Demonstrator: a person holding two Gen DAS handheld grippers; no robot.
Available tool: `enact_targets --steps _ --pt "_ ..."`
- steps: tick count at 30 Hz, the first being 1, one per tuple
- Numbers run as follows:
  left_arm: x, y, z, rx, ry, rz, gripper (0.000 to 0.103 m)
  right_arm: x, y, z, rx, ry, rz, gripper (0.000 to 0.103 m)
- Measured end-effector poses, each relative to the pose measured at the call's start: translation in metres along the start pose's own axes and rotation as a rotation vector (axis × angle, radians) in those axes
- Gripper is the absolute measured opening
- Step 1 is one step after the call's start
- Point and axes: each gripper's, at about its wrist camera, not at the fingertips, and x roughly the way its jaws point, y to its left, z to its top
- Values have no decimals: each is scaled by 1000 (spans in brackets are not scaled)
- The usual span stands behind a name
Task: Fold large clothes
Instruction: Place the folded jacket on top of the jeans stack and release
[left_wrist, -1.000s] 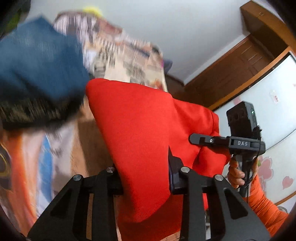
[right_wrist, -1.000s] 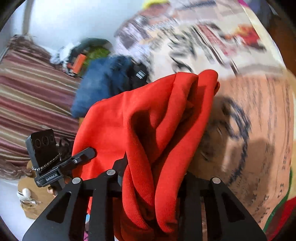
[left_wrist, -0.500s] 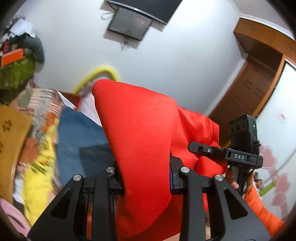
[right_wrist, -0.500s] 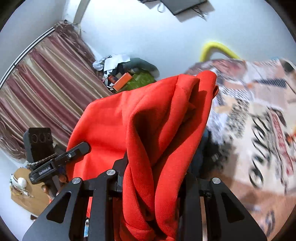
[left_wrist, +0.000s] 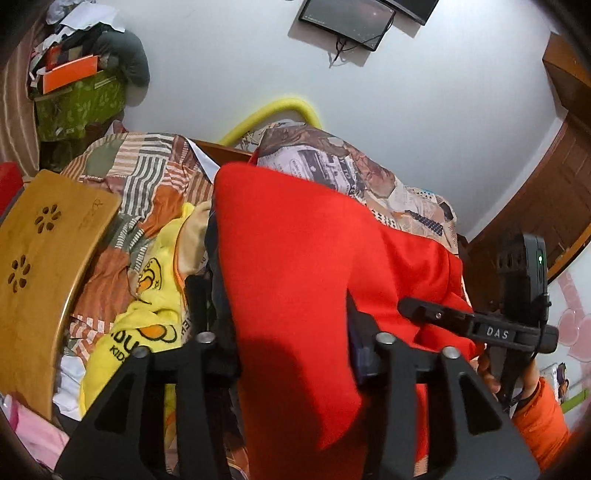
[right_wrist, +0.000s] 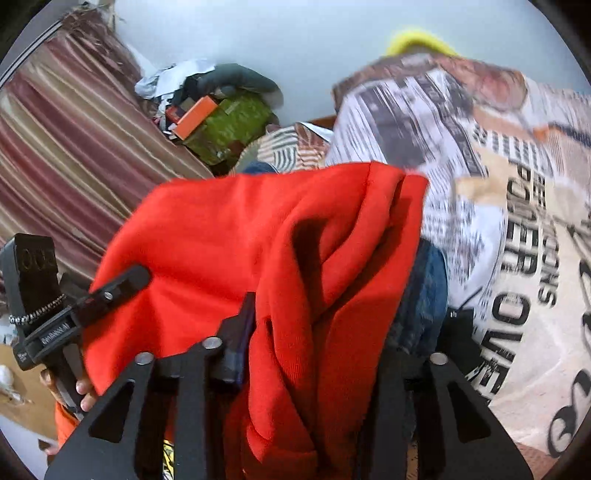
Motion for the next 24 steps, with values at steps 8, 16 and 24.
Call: enact_targets --steps 8,16,24 --pt "-20 -24 -16 96 -1 163 76 -48 4 -38 -130 -32 -262 76" --pt "-63 -55 -41 139 -32 248 77 -91 15 -69 -225 -58 -361 77" --pt "-154 -106 -66 244 -176 322 77 -185 76 -89 -265 -293 -280 77"
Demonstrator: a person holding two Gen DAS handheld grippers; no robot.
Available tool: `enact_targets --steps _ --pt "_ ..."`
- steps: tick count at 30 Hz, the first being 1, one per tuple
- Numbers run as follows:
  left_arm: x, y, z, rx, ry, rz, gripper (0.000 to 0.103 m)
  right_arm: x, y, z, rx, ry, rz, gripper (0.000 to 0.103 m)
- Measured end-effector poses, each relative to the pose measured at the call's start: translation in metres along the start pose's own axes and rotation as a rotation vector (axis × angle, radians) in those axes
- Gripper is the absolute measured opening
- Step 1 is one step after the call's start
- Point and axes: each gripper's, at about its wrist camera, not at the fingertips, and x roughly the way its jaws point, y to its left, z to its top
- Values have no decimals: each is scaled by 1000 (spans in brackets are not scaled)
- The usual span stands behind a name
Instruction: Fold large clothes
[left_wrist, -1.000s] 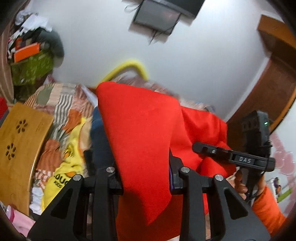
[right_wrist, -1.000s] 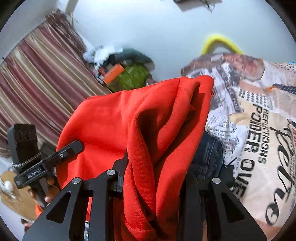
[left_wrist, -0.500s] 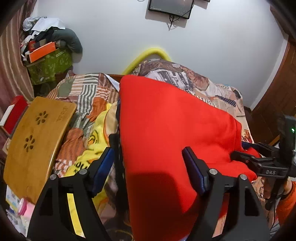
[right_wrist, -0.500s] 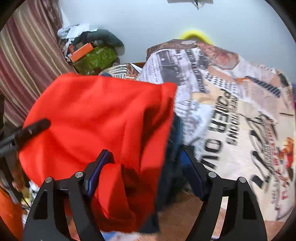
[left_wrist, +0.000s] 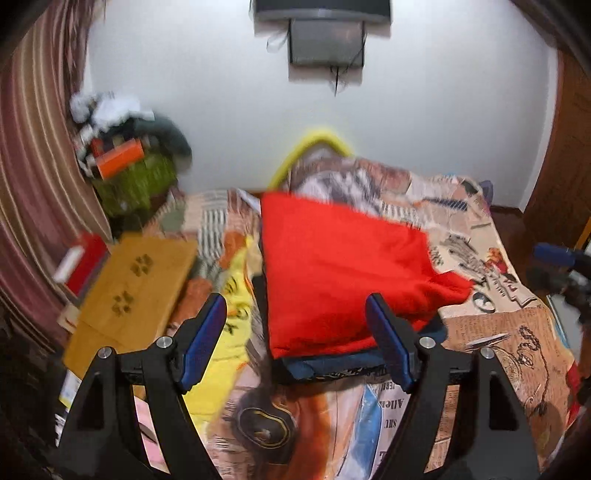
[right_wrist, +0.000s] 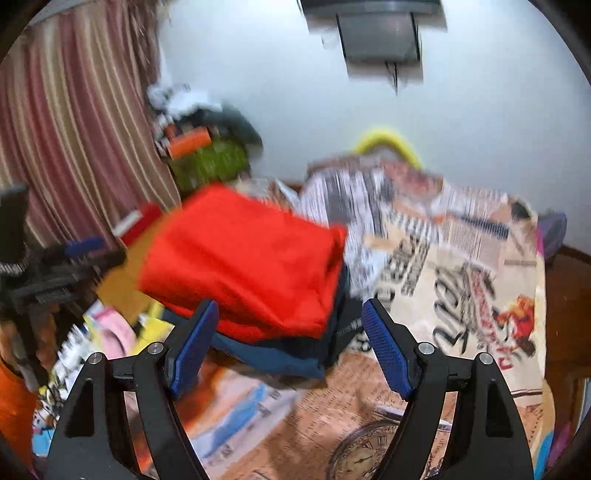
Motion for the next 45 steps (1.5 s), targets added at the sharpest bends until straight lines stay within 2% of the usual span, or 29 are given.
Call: enact_targets --steps 5,10,15,18,21,23,27,28,29,32,35,45 --pt "-89 -18 -7 13 -181 -6 77 -73 25 3 -4 -194 48 77" --pt "-172 -33 -26 -18 -362 -68 77 -141 53 -12 -18 -380 68 77" --pt "-233 -49 -61 -40 -520 -97 77 -181 74 -38 -40 -499 71 77" --pt "-252 -63 -80 -31 -569 -63 79 -193 85 -55 -59 -540 43 77" --pt "-261 -77 -93 -12 -593 -9 83 -196 93 -68 -66 -552 16 77" --pt "-263 -81 -100 -23 -597 -1 87 -198 95 -74 -63 -554 -11 77" --pt "-262 -85 -109 -66 -594 2 91 -194 96 -77 -43 -533 -34 85" --pt "-262 -86 -112 -77 -591 2 96 -195 97 -77 -39 -530 -38 86" --pt "-261 -85 -112 -87 -587 2 100 -194 97 -76 -38 -525 -45 89" --pt "-260 -84 -114 -103 -581 14 101 -198 97 -80 -36 -523 -60 103" --pt "-261 -87 -119 -111 -573 35 102 -198 97 -81 -34 -526 -79 103" --pt "-255 -91 -121 -111 -557 21 102 -197 94 -92 -32 -516 -98 103"
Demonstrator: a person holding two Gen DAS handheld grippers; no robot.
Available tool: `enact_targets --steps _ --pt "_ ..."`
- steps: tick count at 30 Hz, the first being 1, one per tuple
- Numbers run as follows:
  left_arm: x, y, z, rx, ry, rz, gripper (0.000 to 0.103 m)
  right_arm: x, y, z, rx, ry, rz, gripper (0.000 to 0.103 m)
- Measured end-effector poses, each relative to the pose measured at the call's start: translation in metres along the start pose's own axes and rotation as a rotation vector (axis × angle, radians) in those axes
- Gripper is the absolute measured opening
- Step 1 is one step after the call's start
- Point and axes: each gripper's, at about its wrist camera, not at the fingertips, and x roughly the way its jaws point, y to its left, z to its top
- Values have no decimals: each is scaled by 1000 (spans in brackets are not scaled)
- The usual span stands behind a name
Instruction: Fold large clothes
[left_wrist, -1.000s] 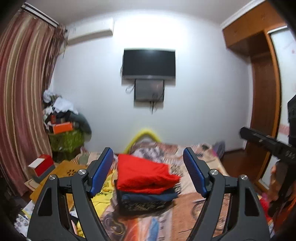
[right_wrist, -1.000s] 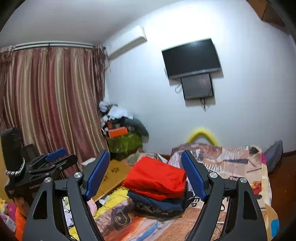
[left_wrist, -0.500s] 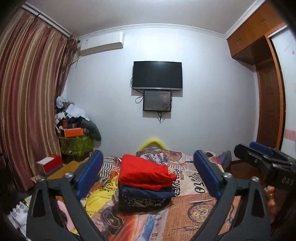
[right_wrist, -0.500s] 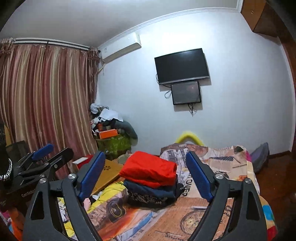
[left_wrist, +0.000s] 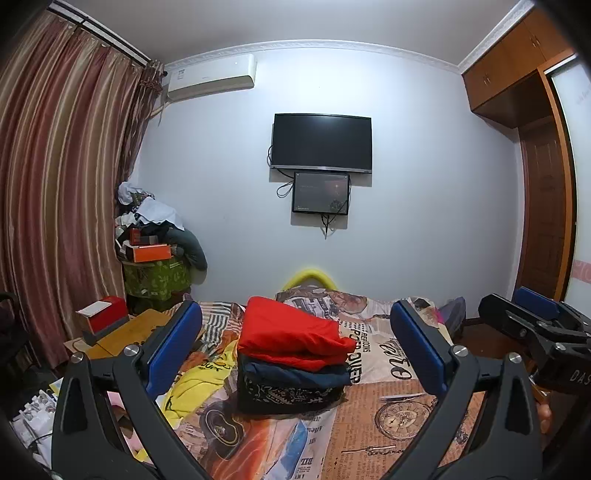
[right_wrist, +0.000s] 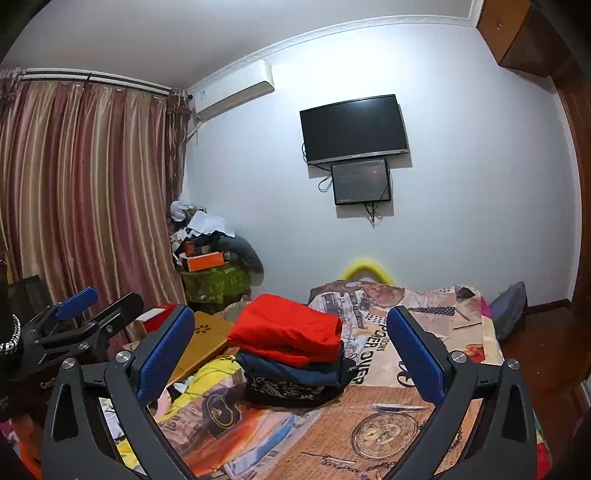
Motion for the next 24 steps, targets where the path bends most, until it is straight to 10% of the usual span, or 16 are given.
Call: enact_targets --steps 24 --pt "12 -9 -9 18 37 19 102 -6 -5 3 6 41 -38 103"
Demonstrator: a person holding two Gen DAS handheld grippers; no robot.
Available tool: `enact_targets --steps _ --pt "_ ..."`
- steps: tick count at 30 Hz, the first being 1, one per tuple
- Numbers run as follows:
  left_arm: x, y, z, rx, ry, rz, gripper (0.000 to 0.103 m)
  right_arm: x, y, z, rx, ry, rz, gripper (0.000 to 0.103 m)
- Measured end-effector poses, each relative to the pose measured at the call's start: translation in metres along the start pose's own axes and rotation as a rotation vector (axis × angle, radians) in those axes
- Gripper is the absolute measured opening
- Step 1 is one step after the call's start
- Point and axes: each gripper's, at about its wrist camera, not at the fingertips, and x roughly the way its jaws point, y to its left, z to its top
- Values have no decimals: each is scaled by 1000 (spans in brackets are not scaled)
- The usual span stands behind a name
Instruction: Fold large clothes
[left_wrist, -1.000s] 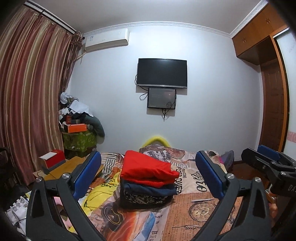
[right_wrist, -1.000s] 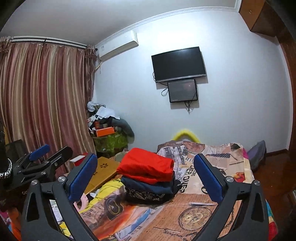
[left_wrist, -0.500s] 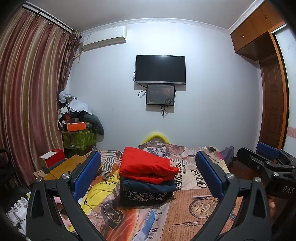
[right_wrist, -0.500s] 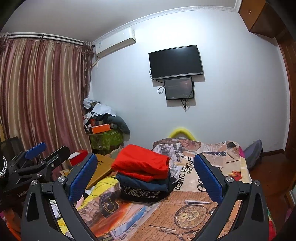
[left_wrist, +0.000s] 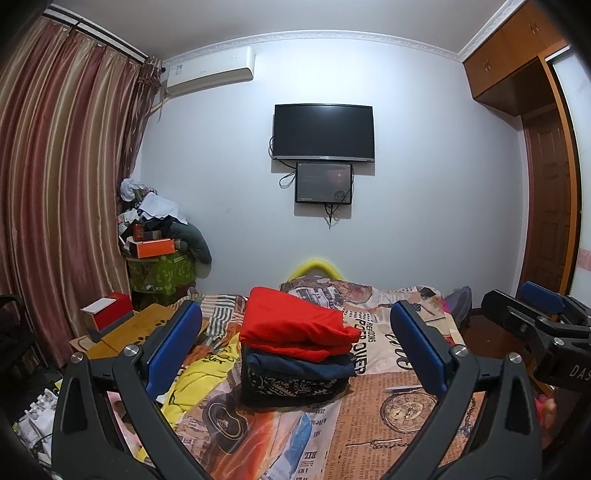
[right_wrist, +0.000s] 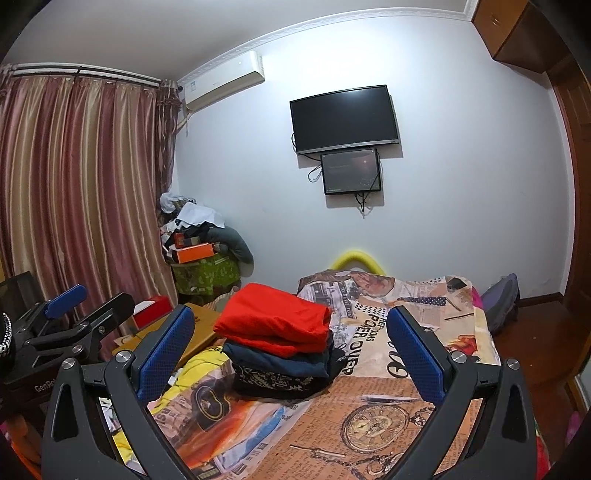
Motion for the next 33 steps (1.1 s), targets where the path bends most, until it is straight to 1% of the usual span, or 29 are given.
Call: enact_targets --steps 6,16,19,33 --pt "1 1 0 -1 4 3 102 0 -1 1 2 -1 -3 103" --pt "4 2 -1 -16 13 -16 102 0 -1 2 5 1 -1 103" --pt "6 3 -1 -19 22 -36 102 1 -1 2 6 2 2 103" --pt "11 0 -4 -16 37 -48 102 3 -2 1 14 10 -2 103"
